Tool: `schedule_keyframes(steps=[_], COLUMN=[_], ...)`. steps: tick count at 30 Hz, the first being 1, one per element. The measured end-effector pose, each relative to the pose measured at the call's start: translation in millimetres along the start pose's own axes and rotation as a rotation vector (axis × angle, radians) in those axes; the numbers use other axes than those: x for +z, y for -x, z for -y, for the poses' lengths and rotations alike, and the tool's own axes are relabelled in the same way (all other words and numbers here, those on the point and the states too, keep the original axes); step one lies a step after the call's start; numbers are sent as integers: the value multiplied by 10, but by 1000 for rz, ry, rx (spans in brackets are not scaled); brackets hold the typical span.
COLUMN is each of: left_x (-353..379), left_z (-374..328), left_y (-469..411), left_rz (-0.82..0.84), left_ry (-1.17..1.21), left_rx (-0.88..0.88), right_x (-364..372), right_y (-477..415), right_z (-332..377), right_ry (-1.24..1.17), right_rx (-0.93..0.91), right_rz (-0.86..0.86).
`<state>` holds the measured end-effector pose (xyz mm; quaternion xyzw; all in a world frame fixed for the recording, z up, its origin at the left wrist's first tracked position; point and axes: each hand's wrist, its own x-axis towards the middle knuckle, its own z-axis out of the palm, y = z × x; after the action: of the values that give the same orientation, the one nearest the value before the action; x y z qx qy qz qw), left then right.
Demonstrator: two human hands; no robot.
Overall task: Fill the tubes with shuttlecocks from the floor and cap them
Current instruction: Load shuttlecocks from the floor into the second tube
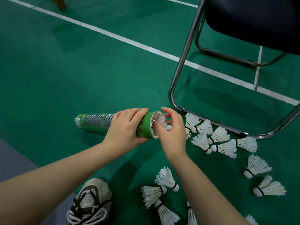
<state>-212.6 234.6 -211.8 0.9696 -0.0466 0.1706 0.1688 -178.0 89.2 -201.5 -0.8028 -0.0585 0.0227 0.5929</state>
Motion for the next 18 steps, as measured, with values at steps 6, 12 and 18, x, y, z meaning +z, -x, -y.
schedule_keyframes(steps=[6,12,18], left_x=[24,43,116], left_z=[7,-28,-10], left_y=[-62,-107,-79], left_rz=[-29,-12,31], left_ry=[-14,-3,-12], left_rx=[-19,-32,-27], right_x=[-153,-67,-39], right_y=[55,132,41], right_z=[-49,-157,-95], right_ry=[0,284,359], right_rx=[-341,-476,-307], right_rz=[-103,123,367])
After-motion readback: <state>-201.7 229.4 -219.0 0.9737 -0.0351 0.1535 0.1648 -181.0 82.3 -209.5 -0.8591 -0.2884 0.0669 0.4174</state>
